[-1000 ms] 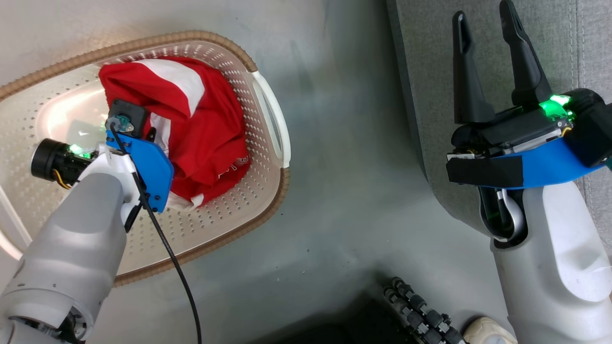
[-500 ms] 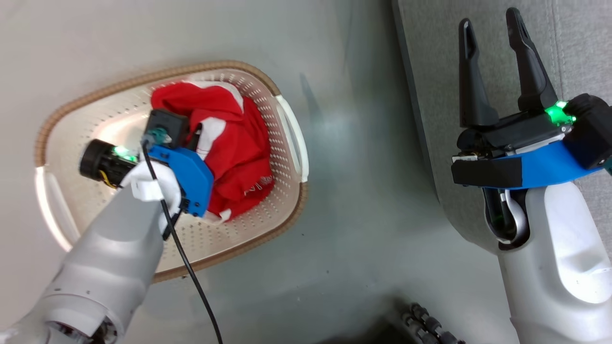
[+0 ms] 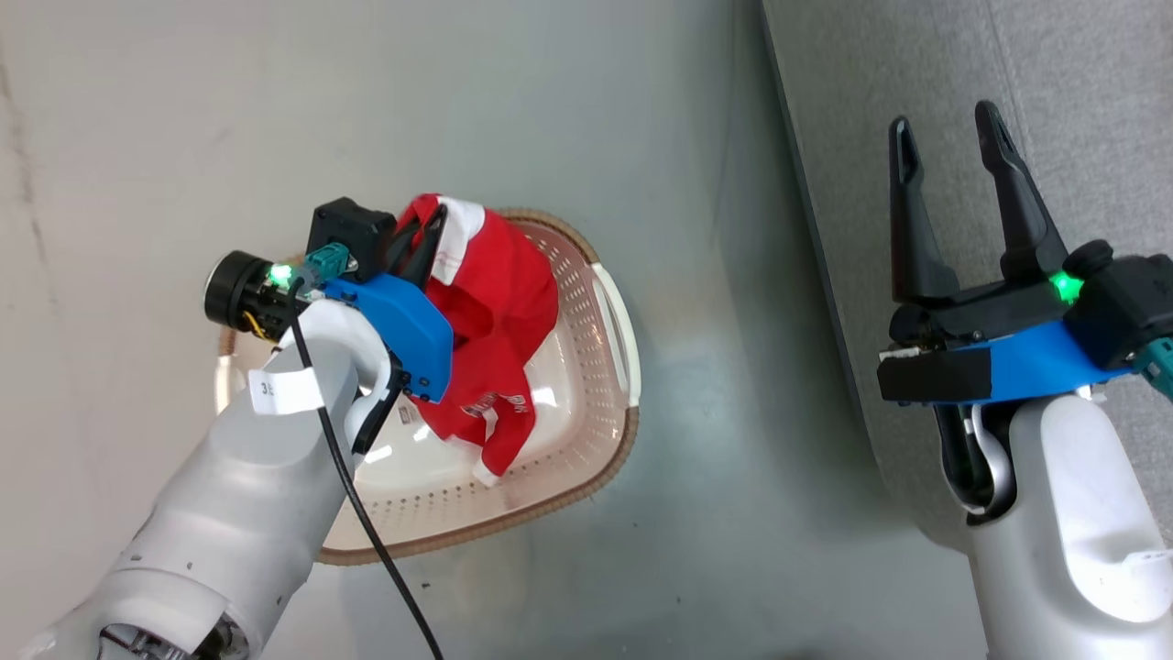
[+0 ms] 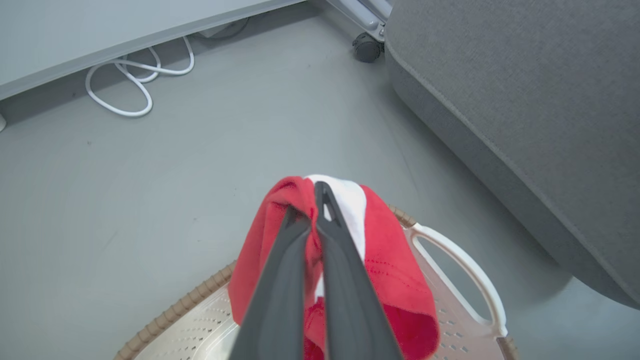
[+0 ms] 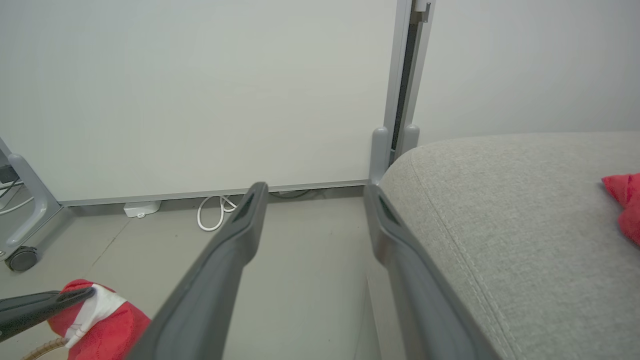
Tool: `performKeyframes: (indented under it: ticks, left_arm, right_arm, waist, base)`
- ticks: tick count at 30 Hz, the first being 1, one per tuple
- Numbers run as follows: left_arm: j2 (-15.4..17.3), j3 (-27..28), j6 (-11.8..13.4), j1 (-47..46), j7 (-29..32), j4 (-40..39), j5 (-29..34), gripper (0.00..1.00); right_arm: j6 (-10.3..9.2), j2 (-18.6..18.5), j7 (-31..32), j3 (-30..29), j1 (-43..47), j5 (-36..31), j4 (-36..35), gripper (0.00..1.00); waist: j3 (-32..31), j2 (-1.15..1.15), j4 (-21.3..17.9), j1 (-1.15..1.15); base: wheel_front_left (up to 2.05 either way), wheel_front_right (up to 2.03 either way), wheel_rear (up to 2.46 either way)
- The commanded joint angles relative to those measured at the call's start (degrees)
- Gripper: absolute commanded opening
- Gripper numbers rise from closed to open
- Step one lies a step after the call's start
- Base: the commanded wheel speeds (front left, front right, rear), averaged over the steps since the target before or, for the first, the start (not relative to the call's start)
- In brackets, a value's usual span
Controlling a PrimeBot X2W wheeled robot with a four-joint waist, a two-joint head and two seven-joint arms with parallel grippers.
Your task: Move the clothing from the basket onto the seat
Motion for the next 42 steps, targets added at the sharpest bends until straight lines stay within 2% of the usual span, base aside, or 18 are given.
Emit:
performKeyframes:
  ticks: [1,12,27,42]
  left_arm:
    - [0.5,1.1,0.3,1.1,-0.3,-1.7,0.9,0.00]
    - [1.0,10.7,2.8,7.8,-0.3,-16.5,9.4,0.00]
    - [-2.3,19.9,1.4,13.1,-0.3,-30.5,19.3,0.00]
    - [-5.2,20.3,0.3,11.7,-0.3,-38.0,23.1,0.00]
  right_arm:
    - [0.01,0.0,-0.2,-0.4,1.1,-0.5,0.4,1.00]
    - [0.01,0.0,-0.2,-1.6,6.0,-1.3,2.2,1.00]
    - [0.01,0.0,-0.2,-2.8,13.5,-2.0,4.1,1.00]
    - [0.01,0.0,-0.2,-2.8,17.7,-1.3,5.3,1.00]
  waist:
    - [-3.3,0.00,1.9,0.01]
    - [-13.3,0.00,4.0,0.01]
    - [-25.7,0.00,5.7,0.01]
    - [-33.6,0.00,6.6,0.01]
  base:
    - [0.00,0.00,0.00]
    - [0.00,0.00,0.00]
    - [0.00,0.00,0.00]
    - [0.00,0.00,0.00]
